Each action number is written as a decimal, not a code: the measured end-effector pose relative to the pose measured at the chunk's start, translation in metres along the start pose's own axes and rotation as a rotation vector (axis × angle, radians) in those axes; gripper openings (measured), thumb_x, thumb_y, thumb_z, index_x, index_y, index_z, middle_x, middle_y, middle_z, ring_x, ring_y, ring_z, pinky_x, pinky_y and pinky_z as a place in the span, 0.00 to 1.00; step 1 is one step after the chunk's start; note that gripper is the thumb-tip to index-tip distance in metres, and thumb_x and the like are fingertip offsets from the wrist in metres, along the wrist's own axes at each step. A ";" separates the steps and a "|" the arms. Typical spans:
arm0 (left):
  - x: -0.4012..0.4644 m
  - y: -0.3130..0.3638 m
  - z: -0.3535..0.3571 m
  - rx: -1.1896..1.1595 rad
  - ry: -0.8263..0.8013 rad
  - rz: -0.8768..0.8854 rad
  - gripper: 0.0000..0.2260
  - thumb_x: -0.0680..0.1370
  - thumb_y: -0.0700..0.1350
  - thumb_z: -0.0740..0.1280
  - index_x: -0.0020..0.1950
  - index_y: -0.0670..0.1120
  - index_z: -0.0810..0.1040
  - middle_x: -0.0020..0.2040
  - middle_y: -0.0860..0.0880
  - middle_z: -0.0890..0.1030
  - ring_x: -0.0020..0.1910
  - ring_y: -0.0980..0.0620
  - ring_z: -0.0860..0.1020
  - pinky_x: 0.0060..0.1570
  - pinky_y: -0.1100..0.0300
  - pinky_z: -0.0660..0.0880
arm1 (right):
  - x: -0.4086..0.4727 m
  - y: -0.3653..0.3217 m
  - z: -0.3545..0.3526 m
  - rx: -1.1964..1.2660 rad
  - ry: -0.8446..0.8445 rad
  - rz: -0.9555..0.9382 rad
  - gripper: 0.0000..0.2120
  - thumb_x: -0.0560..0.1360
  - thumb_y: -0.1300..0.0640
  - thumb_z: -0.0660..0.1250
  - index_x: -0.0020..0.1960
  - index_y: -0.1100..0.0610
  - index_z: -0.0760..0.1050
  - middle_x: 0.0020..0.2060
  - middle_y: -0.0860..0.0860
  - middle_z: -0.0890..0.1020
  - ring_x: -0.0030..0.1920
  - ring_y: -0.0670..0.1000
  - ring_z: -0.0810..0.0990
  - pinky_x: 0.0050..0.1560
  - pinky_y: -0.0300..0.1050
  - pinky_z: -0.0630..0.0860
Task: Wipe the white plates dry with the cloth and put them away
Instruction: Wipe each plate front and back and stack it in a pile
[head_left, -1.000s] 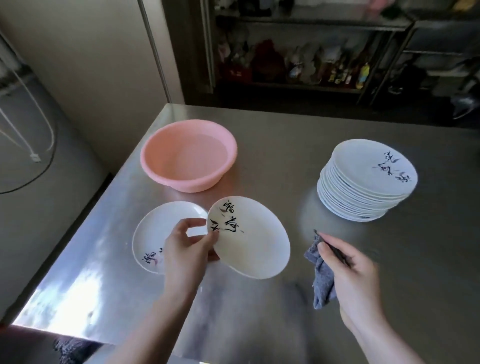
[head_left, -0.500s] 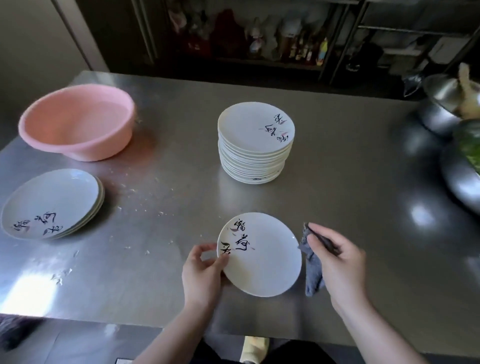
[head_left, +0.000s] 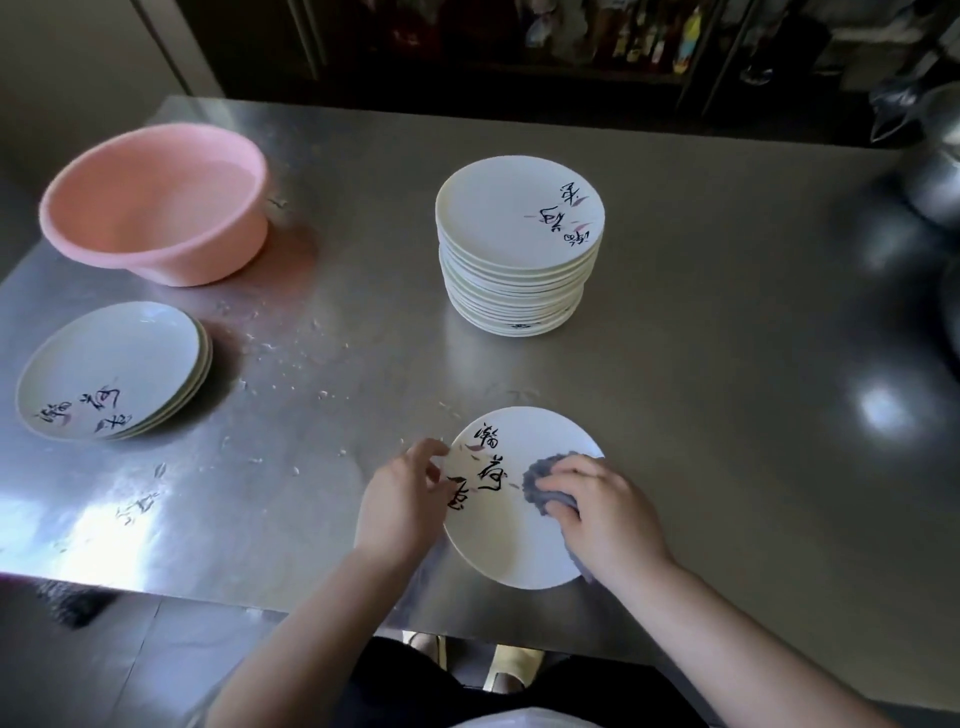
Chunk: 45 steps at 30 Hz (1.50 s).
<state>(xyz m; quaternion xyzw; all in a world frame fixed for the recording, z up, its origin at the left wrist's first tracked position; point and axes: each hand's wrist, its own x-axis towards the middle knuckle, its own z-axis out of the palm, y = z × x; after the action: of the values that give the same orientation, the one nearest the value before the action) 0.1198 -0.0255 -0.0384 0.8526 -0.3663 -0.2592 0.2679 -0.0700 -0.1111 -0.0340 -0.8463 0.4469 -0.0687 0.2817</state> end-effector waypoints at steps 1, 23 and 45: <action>0.000 0.000 0.001 -0.022 0.001 -0.015 0.13 0.72 0.40 0.72 0.56 0.50 0.80 0.38 0.55 0.77 0.39 0.50 0.79 0.42 0.58 0.76 | 0.008 -0.001 0.000 -0.013 0.017 0.017 0.10 0.73 0.60 0.68 0.51 0.48 0.83 0.54 0.42 0.80 0.56 0.50 0.76 0.51 0.46 0.75; 0.016 -0.008 -0.008 -0.220 -0.139 -0.098 0.12 0.69 0.33 0.73 0.44 0.47 0.76 0.37 0.48 0.80 0.30 0.44 0.80 0.32 0.48 0.80 | 0.056 -0.044 0.023 0.007 0.028 -0.163 0.13 0.71 0.63 0.70 0.53 0.51 0.84 0.54 0.45 0.81 0.56 0.51 0.76 0.51 0.47 0.75; 0.075 0.028 -0.002 0.228 -0.200 0.119 0.07 0.75 0.44 0.65 0.37 0.48 0.75 0.34 0.50 0.79 0.39 0.44 0.80 0.34 0.59 0.71 | 0.059 -0.013 0.013 -0.133 0.191 0.064 0.14 0.72 0.65 0.68 0.53 0.51 0.83 0.54 0.45 0.81 0.57 0.52 0.74 0.46 0.45 0.75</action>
<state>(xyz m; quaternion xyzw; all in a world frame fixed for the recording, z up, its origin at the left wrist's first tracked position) 0.1524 -0.0985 -0.0374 0.8242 -0.4680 -0.2833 0.1466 -0.0214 -0.1470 -0.0456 -0.8380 0.5019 -0.1102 0.1833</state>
